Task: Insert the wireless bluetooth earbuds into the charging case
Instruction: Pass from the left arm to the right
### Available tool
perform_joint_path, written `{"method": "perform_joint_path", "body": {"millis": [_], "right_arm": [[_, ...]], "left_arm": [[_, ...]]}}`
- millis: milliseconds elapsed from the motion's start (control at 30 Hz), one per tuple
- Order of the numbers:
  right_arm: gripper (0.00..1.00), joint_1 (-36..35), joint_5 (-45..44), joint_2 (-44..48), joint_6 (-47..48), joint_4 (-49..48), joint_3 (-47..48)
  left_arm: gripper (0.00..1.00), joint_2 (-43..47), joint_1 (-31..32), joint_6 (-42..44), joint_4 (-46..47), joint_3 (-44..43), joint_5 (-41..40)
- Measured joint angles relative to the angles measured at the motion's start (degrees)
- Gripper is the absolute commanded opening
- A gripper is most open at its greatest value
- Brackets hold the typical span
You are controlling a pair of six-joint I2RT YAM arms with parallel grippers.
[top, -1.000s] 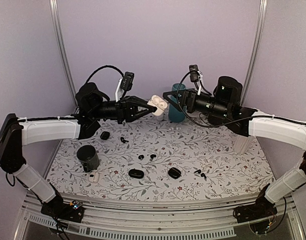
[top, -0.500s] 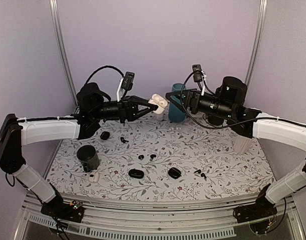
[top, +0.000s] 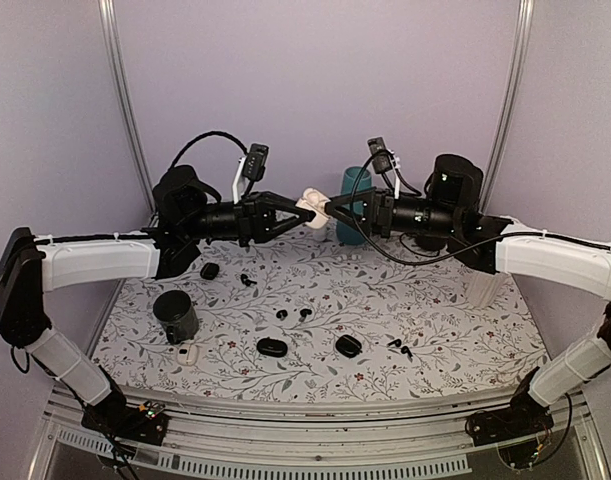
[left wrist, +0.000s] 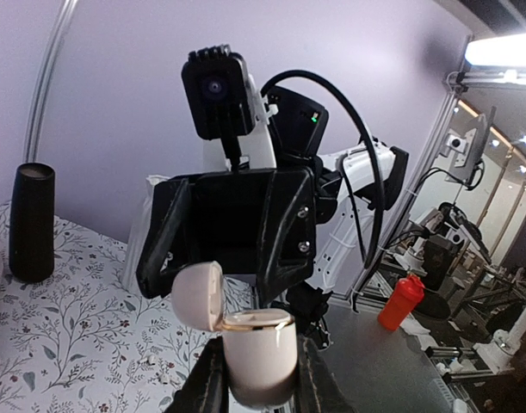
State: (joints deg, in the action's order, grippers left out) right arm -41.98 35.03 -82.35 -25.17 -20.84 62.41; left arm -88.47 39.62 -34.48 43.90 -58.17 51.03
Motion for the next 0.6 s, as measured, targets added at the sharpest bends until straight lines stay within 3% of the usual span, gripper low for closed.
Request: {"method": "perform_joint_path", "body": {"millis": [467, 600], "right_arm": [[0.10, 0.1, 7.0, -4.2, -6.9, -3.8, 2.5], [0.04, 0.2, 7.2, -4.4, -7.8, -4.0, 2.5]], "left_arm": [[0.00, 0.0, -0.1, 0.2, 0.0, 0.0, 0.9], [0.02, 0.0, 0.1, 0.5, 0.2, 0.0, 1.0]]}}
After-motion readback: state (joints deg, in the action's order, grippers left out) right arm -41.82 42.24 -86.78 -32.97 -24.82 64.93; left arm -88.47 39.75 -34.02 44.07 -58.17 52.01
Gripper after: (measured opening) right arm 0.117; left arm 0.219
